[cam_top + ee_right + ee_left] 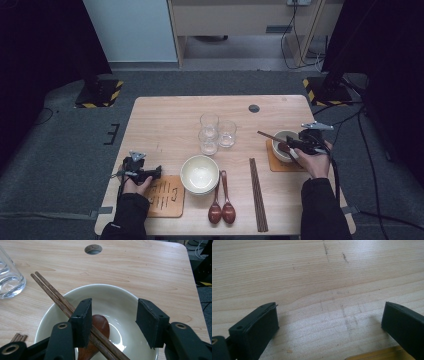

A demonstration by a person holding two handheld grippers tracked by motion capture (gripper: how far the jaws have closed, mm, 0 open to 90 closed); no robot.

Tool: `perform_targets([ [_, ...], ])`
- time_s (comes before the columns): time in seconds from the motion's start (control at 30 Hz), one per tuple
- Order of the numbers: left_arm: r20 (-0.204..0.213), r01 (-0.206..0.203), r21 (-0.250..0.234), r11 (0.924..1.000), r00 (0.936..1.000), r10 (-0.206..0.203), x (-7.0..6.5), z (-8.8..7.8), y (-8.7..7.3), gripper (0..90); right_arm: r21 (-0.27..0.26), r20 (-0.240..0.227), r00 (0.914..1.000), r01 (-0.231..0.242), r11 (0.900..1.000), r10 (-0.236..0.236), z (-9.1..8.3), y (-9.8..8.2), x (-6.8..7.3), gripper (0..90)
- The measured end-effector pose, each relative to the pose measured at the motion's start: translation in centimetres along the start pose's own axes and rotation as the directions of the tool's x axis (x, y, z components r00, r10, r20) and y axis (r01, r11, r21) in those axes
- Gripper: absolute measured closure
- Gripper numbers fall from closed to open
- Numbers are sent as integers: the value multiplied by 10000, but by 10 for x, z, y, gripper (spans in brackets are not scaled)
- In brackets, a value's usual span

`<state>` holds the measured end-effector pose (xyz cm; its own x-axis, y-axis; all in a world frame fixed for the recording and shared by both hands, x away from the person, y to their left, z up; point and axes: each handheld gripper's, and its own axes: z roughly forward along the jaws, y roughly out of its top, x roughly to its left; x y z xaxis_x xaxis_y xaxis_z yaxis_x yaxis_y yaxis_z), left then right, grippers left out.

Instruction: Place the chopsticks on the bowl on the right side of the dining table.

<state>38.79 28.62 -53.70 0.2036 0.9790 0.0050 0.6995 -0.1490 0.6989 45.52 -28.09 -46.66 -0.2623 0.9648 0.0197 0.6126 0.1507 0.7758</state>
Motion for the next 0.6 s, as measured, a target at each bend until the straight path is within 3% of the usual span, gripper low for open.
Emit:
perform_targets([
  [0.6, -2, 2, -1, 10000, 10000, -2, 0, 0, 0, 0, -60, -391, 9987, 326, 9994, -328, -8, -2, 4, 445],
])
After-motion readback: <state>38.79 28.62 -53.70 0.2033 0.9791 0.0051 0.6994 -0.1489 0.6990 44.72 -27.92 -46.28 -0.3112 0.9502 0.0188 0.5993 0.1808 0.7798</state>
